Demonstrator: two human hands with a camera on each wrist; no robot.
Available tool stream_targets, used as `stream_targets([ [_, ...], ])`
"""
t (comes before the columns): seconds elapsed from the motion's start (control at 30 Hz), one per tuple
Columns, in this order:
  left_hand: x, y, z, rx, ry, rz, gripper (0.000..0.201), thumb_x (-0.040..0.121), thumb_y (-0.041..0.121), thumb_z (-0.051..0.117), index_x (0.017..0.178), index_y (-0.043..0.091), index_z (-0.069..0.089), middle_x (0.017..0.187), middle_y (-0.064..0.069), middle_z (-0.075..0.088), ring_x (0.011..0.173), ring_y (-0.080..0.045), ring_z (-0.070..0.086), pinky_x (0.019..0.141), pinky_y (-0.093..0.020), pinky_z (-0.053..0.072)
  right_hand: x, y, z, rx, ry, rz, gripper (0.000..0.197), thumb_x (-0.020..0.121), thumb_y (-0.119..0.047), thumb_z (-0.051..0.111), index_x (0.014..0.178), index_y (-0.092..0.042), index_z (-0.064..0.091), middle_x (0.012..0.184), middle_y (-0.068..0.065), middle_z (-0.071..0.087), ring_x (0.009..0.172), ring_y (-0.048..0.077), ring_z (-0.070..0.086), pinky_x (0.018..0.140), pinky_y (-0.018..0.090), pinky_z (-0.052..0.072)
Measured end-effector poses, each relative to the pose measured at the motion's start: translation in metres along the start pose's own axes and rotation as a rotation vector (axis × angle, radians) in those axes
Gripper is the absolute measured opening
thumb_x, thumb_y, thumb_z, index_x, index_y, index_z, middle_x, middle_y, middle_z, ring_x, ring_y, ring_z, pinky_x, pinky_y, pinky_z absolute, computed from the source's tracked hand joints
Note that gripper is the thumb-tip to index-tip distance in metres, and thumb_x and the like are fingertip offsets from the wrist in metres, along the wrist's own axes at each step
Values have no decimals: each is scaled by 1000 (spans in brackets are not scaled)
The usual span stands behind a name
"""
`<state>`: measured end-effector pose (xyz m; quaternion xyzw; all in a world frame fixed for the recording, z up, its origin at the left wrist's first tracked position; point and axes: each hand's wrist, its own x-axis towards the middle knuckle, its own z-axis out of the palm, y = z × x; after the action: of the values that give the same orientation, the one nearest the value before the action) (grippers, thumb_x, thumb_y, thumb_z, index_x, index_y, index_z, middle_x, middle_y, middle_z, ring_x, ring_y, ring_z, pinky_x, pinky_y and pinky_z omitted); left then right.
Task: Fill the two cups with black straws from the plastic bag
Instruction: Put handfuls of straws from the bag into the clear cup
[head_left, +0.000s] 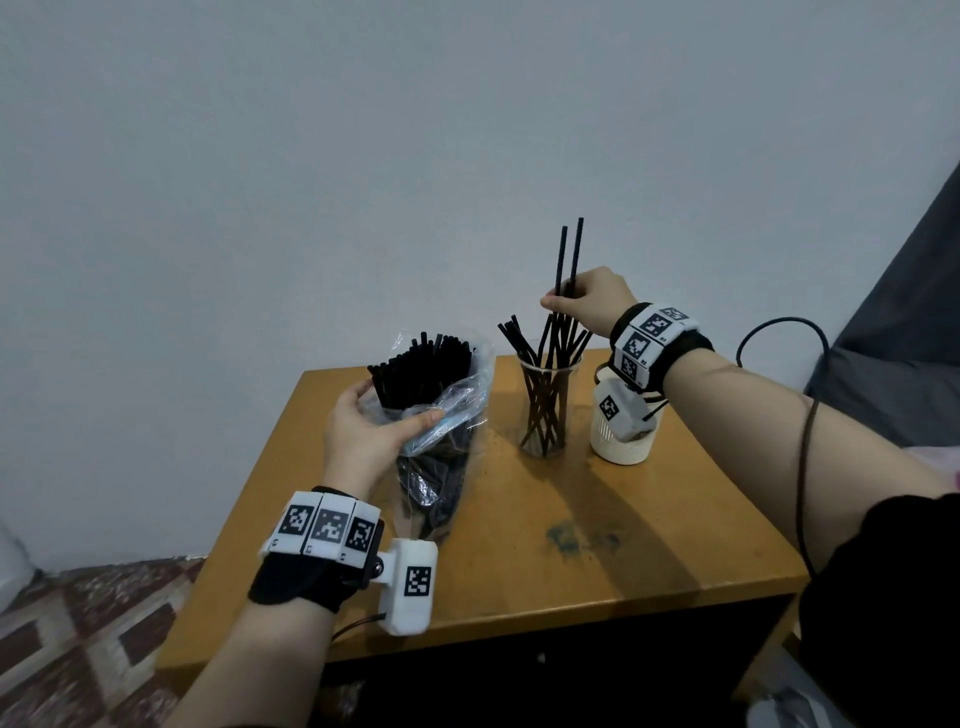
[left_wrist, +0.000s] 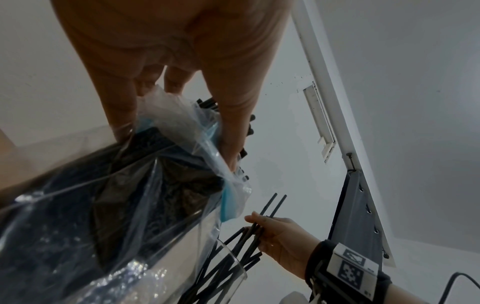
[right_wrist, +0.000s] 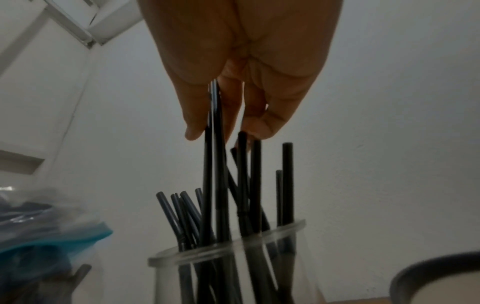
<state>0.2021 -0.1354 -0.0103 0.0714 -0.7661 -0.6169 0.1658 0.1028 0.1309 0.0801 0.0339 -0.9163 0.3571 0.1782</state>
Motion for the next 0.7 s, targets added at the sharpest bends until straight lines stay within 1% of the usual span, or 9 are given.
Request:
stream_targets([
  [0.07, 1, 0, 1, -6, -2, 0, 97, 60, 21, 90, 141, 7, 39, 141, -11, 49, 126, -24, 48, 101, -34, 38, -1, -5, 0, -150, -58, 58, 45, 94, -50, 46, 90, -10, 65, 84, 4, 57, 80, 18, 56, 67, 28, 44],
  [0.1, 1, 0, 1, -9, -4, 0, 97, 60, 20, 90, 141, 7, 39, 141, -11, 49, 126, -24, 48, 101, -34, 38, -2, -6, 1, -257, -97, 91, 55, 96, -53, 36, 98, -7, 66, 94, 10, 58, 96, 26, 55, 78, 34, 44],
  [0.13, 1, 0, 1, -8, -4, 0, 97, 60, 20, 90, 142, 7, 39, 141, -11, 49, 126, -24, 48, 101, -34, 38, -3, -7, 1, -345, -130, 110, 59, 98, -52, 30, 107, -6, 66, 105, 15, 57, 114, 30, 46, 90, 40, 39],
  [0.2, 0, 0, 1, 1, -2, 0, 97, 60, 21, 90, 142, 7, 39, 141, -11, 48, 126, -25, 48, 103, -36, 39, -6, -8, 2, -440, -147, 97, 51, 99, -45, 34, 107, -6, 65, 110, 16, 56, 127, 32, 33, 98, 44, 32],
  [0.27, 0, 0, 1, -2, -3, 1, 98, 59, 20, 91, 141, 7, 39, 140, -10, 49, 126, -25, 49, 103, -35, 39, -5, -4, 0, -372, -105, 68, 35, 95, -39, 47, 116, -16, 63, 107, 11, 58, 125, 31, 36, 98, 45, 36],
  [0.37, -2, 0, 1, -5, -4, 0, 97, 60, 19, 90, 142, 7, 39, 140, -9, 49, 126, -23, 48, 99, -31, 38, -5, 1, -2, -56, 41, 37, 53, 87, -29, 64, 136, -18, 46, 99, 3, 58, 104, 21, 53, 88, 32, 44],
  [0.47, -4, 1, 0, 14, -7, 3, 96, 61, 20, 90, 142, 8, 39, 144, -11, 46, 129, -25, 45, 100, -31, 37, -11, -2, -5, 103, 198, -26, 62, 88, -20, 63, 143, -22, 33, 98, 3, 58, 89, 16, 55, 79, 26, 41],
  [0.57, -5, 2, 0, 17, -15, 2, 97, 61, 20, 90, 142, 8, 39, 144, -12, 46, 130, -26, 45, 101, -33, 37, -16, -5, -6, 75, 214, -77, 50, 91, -15, 58, 138, -23, 42, 97, 5, 61, 85, 14, 55, 78, 24, 42],
  [0.7, -8, 4, 0, 3, -30, 0, 96, 62, 19, 89, 142, 8, 38, 144, -11, 45, 130, -25, 44, 99, -31, 36, -28, -13, -4, 71, 297, -155, 35, 89, -10, 54, 122, -19, 58, 98, 2, 61, 85, 13, 56, 84, 28, 48],
])
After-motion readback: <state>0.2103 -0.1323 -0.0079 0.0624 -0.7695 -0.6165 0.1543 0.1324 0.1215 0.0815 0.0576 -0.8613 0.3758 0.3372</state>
